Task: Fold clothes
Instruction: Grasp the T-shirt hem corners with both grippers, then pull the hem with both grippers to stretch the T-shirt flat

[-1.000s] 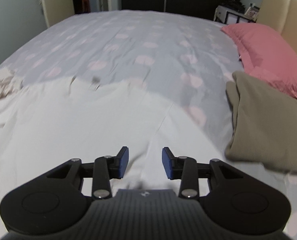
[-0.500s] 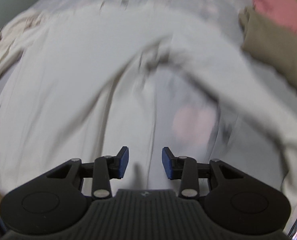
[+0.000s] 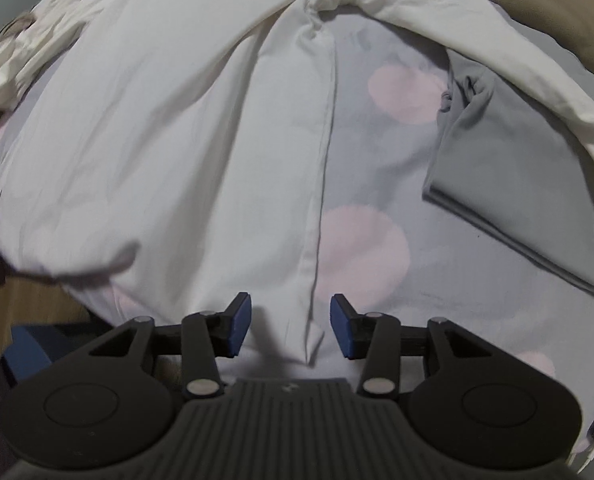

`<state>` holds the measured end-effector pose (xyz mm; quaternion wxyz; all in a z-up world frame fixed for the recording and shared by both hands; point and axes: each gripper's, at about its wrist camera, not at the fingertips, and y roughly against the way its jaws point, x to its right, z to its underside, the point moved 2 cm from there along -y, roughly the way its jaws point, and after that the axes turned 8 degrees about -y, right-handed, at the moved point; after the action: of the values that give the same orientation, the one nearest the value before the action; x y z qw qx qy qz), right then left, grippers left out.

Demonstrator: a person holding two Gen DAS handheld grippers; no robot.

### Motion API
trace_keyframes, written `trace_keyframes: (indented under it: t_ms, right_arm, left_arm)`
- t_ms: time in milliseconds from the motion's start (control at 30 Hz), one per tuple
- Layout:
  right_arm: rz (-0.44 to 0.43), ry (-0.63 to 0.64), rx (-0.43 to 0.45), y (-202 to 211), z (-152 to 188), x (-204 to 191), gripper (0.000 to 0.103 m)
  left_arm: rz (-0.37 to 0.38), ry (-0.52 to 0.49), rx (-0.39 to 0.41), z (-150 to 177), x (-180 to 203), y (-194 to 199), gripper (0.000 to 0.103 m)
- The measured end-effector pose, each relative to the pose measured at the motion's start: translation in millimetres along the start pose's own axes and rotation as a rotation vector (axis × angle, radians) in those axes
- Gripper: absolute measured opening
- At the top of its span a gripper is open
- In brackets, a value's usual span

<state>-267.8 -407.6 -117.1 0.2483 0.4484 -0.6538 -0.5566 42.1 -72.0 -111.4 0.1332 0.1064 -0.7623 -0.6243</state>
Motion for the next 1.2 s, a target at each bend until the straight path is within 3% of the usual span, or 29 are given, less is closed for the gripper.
trace_keyframes:
  t_ms: [133,267,467,567,600,633,667,800,1133,1200]
  right_arm:
    - [-0.008,0.078,-0.017,2,11,-3,0.047]
    - [0.009,0.123,-0.045,-5,17,-1,0.047]
    - [0.008,0.225,-0.048,-8,24,-14,0.042]
    - [0.01,0.263,-0.027,-5,26,-19,0.034]
    - [0.022,0.266,-0.03,-7,27,-19,0.027]
    - [0.035,0.27,-0.033,-8,28,-18,0.013]
    - [0.048,0.273,-0.036,-9,29,-18,0.009]
    - [0.01,0.239,-0.01,8,24,-18,0.007]
    - [-0.1,0.032,-0.036,84,14,-9,0.004]
    - [-0.08,0.01,-0.083,83,21,-4,0.003]
  left_arm:
    - [0.027,-0.082,-0.07,10,17,-10,0.053]
    - [0.041,-0.143,-0.082,11,26,-14,0.051]
    - [0.037,-0.168,-0.076,7,29,-14,0.037]
    - [0.026,-0.185,-0.075,4,32,-13,0.028]
    - [0.022,-0.191,-0.074,3,33,-13,0.023]
    - [0.019,-0.198,-0.072,2,34,-13,0.017]
    - [0.016,-0.203,-0.071,0,35,-13,0.014]
    - [0.03,-0.196,-0.058,-8,36,0,0.005]
    - [0.143,-0.076,0.059,-37,9,81,0.004]
    - [0.144,-0.05,0.044,-20,13,83,0.003]
